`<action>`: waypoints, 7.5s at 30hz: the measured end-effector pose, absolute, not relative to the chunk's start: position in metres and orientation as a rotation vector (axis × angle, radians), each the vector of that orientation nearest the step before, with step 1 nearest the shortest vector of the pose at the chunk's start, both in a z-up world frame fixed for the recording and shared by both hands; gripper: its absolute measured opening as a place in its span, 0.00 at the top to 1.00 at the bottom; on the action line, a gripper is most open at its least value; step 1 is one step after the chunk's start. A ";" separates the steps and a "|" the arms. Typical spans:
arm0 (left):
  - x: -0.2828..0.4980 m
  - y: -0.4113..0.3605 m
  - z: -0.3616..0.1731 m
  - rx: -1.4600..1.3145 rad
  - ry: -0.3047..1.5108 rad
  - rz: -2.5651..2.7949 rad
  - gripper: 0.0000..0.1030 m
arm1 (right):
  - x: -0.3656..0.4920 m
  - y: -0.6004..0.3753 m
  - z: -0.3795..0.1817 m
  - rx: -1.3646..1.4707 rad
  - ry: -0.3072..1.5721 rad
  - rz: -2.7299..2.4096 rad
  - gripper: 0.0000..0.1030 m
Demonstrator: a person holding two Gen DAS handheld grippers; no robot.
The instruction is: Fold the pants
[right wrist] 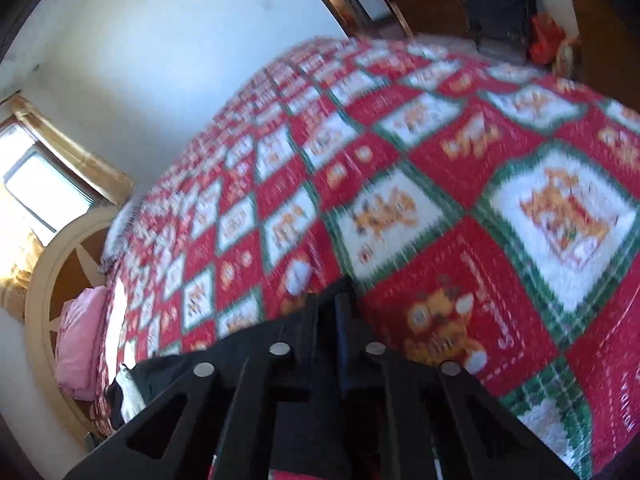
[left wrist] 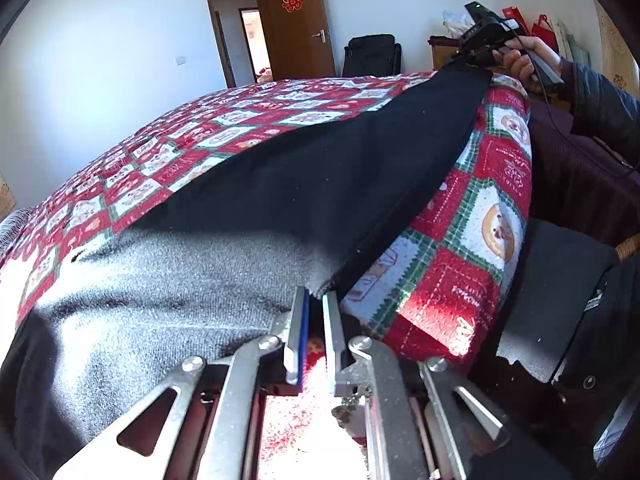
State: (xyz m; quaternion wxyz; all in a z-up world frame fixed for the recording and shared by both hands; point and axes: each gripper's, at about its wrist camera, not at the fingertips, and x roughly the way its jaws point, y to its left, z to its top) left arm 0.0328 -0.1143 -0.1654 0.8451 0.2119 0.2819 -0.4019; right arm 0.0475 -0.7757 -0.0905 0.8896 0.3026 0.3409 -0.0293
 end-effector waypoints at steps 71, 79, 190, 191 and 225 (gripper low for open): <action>0.035 -0.067 -0.137 0.397 0.511 -0.730 0.50 | -0.023 -0.672 -0.057 0.256 0.654 -0.073 0.47; 0.070 -0.050 -0.156 0.298 0.614 -0.590 0.50 | 0.054 -0.514 -0.115 0.001 0.839 0.168 0.47; 0.116 0.069 -0.166 0.041 0.679 -0.162 0.00 | -0.020 -0.687 -0.073 0.512 0.546 -0.038 0.88; 0.116 0.069 -0.166 0.040 0.680 -0.163 0.00 | -0.017 -0.680 -0.069 0.501 0.544 -0.024 0.88; 0.091 -0.077 -0.122 0.002 0.689 -0.657 0.01 | 0.050 -0.470 -0.128 0.138 0.843 0.452 0.54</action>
